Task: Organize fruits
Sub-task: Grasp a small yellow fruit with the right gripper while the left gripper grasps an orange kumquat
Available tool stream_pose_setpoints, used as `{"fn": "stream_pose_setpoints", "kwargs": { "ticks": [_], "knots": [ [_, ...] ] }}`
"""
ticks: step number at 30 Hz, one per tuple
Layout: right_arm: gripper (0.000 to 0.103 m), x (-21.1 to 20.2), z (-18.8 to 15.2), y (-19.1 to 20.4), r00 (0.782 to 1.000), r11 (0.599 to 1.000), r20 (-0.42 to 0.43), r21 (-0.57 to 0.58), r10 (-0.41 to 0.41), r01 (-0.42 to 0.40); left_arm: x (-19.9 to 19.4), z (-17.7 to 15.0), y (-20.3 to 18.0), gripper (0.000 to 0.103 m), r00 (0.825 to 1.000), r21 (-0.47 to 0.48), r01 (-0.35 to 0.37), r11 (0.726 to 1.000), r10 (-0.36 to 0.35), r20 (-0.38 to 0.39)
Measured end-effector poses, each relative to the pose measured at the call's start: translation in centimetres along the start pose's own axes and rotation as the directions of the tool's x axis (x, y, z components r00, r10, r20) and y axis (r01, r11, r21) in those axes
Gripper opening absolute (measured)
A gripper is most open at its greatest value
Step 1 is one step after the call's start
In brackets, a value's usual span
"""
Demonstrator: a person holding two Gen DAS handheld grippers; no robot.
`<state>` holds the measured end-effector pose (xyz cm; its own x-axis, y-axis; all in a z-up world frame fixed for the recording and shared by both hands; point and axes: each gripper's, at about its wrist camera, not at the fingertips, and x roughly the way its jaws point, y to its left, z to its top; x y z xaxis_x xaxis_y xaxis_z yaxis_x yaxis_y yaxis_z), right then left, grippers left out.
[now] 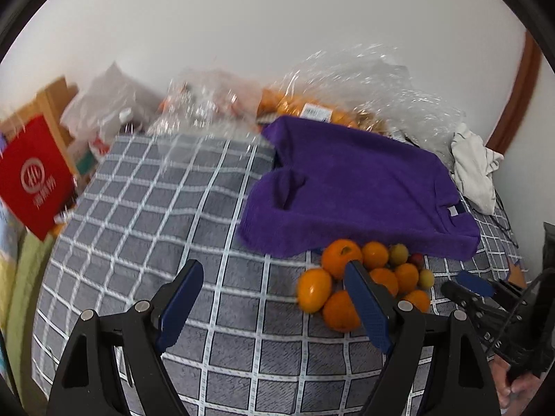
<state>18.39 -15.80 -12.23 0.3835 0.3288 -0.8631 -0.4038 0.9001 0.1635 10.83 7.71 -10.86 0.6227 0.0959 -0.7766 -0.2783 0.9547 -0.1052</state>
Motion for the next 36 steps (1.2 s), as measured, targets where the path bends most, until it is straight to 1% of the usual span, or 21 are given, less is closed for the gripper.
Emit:
{"fn": "stream_pose_setpoints", "kwargs": {
  "ticks": [4,7,9,11,14,16,17,18,20,22,24,26,29,31,34,36],
  "knots": [
    [0.040,1.4,0.5,0.2,1.000,1.000,-0.017,0.001,0.013,-0.013,0.8,-0.7,1.1,0.082,1.000,-0.008,0.017,1.000,-0.018,-0.021],
    [0.038,2.1,0.6,0.2,0.999,1.000,-0.033,0.020,0.011,-0.011,1.5,-0.9,1.6,0.081,0.995,-0.017,0.085,0.996,-0.085,-0.053],
    [0.036,2.9,0.6,0.0,0.998,0.999,-0.058,0.046,0.028,-0.025,1.8,-0.8,1.6,0.079,0.990,-0.008,0.122,0.993,-0.122,-0.067],
    [0.032,3.7,0.3,-0.1,0.995,0.998,-0.097,0.059,0.028,-0.022,2.1,-0.7,1.5,0.078,0.986,-0.004,0.146,0.989,-0.146,-0.078],
    [0.023,3.0,-0.1,-0.1,0.998,0.999,-0.065,0.052,0.012,-0.009,2.5,-0.9,1.1,0.077,0.983,0.034,0.161,0.986,-0.157,-0.097],
    [0.023,2.4,-0.3,-0.3,0.999,0.998,-0.040,0.065,-0.002,0.005,3.0,-1.2,1.0,0.076,0.979,0.050,0.178,0.983,-0.171,-0.114],
    [0.022,2.1,-0.4,-0.3,0.999,0.998,-0.031,0.065,-0.013,0.015,3.2,-1.2,1.1,0.073,0.976,0.048,0.187,0.981,-0.180,-0.122],
    [0.022,1.6,-0.5,-0.4,0.999,0.998,-0.020,0.064,-0.028,0.029,3.5,-1.3,1.1,0.070,0.971,0.045,0.204,0.978,-0.196,-0.134],
    [0.022,0.8,-0.8,-0.7,0.999,0.995,-0.007,0.079,-0.054,0.055,4.3,-1.2,1.0,0.069,0.963,0.043,0.234,0.971,-0.226,-0.150],
    [0.022,0.1,-1.3,-1.2,0.998,0.993,-0.007,0.105,-0.059,0.060,5.2,-1.0,0.6,0.068,0.954,0.042,0.262,0.964,-0.252,-0.164],
    [0.022,-0.4,-1.9,-1.6,0.997,0.989,-0.011,0.126,-0.079,0.080,6.1,-1.0,0.2,0.064,0.944,0.042,0.287,0.957,-0.275,-0.180],
    [0.022,-0.4,-2.3,-1.7,0.995,0.985,-0.020,0.139,-0.100,0.102,6.8,-1.0,0.0,0.060,0.936,0.042,0.304,0.952,-0.290,-0.198],
    [0.022,0.1,-2.7,-1.8,0.994,0.982,-0.038,0.158,-0.103,0.107,7.3,-0.9,-0.1,0.059,0.928,0.031,0.328,0.944,-0.315,-0.199],
    [0.025,0.5,-2.7,-1.7,0.993,0.980,-0.038,0.162,-0.108,0.112,7.7,-0.7,0.0,0.056,0.919,0.010,0.346,0.938,-0.337,-0.207],
    [0.026,1.3,-2.6,-1.6,0.992,0.980,-0.053,0.158,-0.111,0.118,8.1,-0.6,0.3,0.048,0.906,-0.021,0.370,0.929,-0.366,-0.214],
    [0.026,1.5,-2.5,-1.3,0.990,0.980,-0.044,0.144,-0.132,0.137,8.3,-0.6,0.4,0.039,0.903,-0.026,0.375,0.927,-0.371,-0.217]
  ]
}}
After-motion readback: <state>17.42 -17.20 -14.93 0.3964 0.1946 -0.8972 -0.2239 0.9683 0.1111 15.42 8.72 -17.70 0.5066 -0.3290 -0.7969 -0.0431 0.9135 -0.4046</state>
